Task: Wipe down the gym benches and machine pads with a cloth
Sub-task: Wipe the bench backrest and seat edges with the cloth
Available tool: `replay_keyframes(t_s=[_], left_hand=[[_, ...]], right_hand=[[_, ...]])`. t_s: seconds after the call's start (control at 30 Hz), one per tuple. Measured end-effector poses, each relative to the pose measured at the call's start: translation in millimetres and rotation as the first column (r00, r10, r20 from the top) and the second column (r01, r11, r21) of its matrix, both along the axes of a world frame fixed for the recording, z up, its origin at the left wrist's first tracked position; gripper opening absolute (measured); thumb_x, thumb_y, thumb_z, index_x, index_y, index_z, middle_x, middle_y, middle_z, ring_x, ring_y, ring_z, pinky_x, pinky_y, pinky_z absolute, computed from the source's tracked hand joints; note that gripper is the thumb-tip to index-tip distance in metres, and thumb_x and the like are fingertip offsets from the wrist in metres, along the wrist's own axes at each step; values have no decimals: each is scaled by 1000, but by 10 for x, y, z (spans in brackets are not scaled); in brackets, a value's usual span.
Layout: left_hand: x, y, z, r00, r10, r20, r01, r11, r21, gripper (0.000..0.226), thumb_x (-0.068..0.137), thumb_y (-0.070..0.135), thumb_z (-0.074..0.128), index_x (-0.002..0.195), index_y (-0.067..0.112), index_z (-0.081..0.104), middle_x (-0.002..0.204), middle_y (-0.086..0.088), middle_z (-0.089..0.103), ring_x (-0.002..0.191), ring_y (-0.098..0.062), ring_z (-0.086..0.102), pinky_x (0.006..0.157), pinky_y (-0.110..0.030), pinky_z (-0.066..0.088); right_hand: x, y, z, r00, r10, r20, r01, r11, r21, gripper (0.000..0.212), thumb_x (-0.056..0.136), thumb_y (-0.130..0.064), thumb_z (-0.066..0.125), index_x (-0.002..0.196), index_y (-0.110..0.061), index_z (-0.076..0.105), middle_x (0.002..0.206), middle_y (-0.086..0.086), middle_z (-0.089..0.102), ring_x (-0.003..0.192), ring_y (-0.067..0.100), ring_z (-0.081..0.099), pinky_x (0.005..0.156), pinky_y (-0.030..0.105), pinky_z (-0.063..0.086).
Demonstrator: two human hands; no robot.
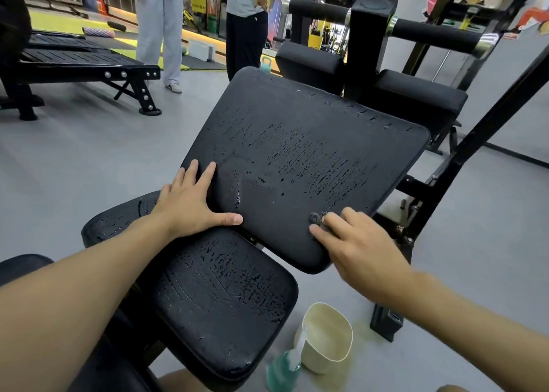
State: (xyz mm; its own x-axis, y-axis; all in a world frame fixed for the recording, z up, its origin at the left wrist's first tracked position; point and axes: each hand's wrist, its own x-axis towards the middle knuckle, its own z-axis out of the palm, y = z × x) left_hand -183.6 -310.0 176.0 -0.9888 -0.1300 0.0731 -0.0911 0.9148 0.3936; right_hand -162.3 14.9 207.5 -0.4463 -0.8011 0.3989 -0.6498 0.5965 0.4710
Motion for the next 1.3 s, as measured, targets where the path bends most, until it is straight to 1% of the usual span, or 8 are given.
replay_keyframes(t_s=[0.17,0.37,0.5,0.67,0.83,1.0,1.17,1.3], left_hand=[[-12,-19,-14,1000,-5,-3,5,1000,8,146,37,104,42,157,38,-10,167,-1,-13,154,-24,-9,123,-51,8],[-38,-34,-44,1000,-10,-20,10,1000,3,156,25,112,27,157,38,-9,167,-2,-11,154,-24,-7,123,-51,10],[-43,-41,-45,1000,-10,-26,10,1000,2,155,25,112,27,157,38,-9,167,-2,-11,154,-24,-7,123,-51,10],[-46,-46,-55,1000,-8,-28,8,1000,2,154,26,111,28,157,39,-8,167,-1,-11,154,-23,-7,123,-51,11],[-20,-41,-36,1000,-6,-30,6,1000,22,153,28,110,32,157,39,-7,167,0,-10,154,-23,-7,123,-51,9],[-7,-26,-16,1000,2,-30,-1,1000,30,148,34,106,39,157,39,-6,167,1,-10,154,-22,-7,123,-49,9],[7,-14,-1,1000,17,-26,-16,998,54,145,38,102,50,157,41,-4,167,4,-9,154,-18,-5,124,-48,10],[21,4,23,998,41,-38,-38,998,58,139,44,93,62,158,41,1,167,7,-5,154,-15,-1,124,-45,12]], right_hand=[[-332,21,351,966,-257,-37,235,927,-293,26,77,-3,67,100,-13,69,90,9,56,72,31,47,59,40,42],[-213,-149,162,999,-2,-37,6,996,93,25,81,-10,63,104,-19,65,90,3,54,73,28,47,60,38,38],[-404,-200,340,950,-299,-92,267,929,-257,21,76,-6,66,94,-16,67,87,6,55,75,31,48,60,39,39],[-205,-349,79,998,27,-64,-20,994,105,23,77,-11,64,99,-19,65,89,1,54,74,26,47,60,37,36],[-488,-437,323,958,-283,-55,253,918,-306,28,70,0,68,95,-11,62,83,8,55,70,31,50,57,37,40],[-365,-520,53,999,41,15,-41,999,26,23,70,-6,67,89,-18,66,86,3,54,71,27,48,56,35,38],[-613,-548,358,976,-215,28,214,939,-268,14,73,-4,68,86,-10,67,93,8,56,74,30,49,58,36,37],[-419,-692,74,1000,22,21,-24,998,51,16,69,-10,69,82,-17,62,89,3,51,72,24,43,57,34,27]])
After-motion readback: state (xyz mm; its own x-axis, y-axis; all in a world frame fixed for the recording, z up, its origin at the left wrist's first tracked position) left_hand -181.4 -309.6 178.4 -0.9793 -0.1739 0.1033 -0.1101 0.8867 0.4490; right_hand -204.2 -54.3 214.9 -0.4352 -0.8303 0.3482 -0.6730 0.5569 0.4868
